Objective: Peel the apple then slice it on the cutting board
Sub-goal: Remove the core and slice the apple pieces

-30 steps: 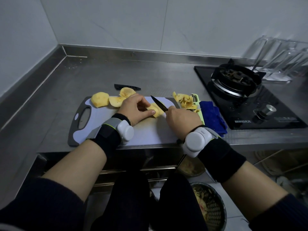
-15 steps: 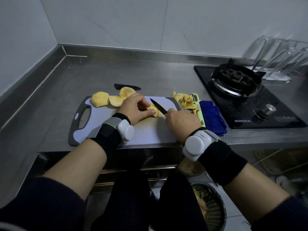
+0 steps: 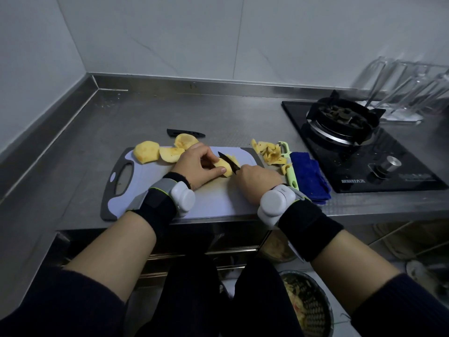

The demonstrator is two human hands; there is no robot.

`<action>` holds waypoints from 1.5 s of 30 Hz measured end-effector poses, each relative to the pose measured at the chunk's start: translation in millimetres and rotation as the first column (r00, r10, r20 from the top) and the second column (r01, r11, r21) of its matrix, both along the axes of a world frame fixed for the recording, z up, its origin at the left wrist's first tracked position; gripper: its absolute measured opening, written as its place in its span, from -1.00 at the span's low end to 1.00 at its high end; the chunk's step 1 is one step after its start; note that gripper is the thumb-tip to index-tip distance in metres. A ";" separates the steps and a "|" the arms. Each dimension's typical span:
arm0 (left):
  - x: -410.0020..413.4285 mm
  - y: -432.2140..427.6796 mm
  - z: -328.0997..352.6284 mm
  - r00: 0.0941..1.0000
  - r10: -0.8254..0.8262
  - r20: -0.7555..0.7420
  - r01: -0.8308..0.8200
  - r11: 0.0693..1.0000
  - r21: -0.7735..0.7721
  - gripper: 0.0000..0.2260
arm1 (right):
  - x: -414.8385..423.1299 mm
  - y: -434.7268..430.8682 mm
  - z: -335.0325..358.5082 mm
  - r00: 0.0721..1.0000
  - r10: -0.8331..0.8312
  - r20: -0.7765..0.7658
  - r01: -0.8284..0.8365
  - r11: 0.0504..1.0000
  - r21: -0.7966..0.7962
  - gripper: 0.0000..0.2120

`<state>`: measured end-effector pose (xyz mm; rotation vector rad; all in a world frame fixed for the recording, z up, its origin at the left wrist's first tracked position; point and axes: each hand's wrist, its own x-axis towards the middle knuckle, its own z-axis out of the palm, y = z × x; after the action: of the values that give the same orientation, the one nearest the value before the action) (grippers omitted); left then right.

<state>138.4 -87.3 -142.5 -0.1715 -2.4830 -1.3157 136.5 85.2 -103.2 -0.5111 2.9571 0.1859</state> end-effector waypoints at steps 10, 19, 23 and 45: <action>-1.9 0.4 0.0 0.999 0.025 0.035 -0.026 0.999 0.032 -0.73 | 2.3 11.8 6.6 0.986 0.085 -0.144 -0.094 0.994 -0.058 -0.89; -2.1 2.4 0.3 0.999 0.024 0.029 -0.025 0.999 0.036 -0.76 | 12.8 12.8 7.4 0.981 0.114 -0.160 -0.118 0.993 -0.019 -0.83; -2.2 2.1 0.1 1.000 0.019 0.021 -0.019 0.999 0.027 -0.76 | 15.5 13.2 8.6 0.979 0.100 -0.177 -0.104 0.994 -0.013 -0.85; -2.9 0.6 -1.9 1.000 0.020 0.010 -0.020 1.000 0.016 -0.85 | -14.4 10.6 -3.0 1.000 0.013 -0.026 -0.014 1.000 -0.019 -0.81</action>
<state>135.6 -86.7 -144.4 -0.1364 -2.4750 -1.3304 122.1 95.8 -106.2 -0.5352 2.9845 0.1670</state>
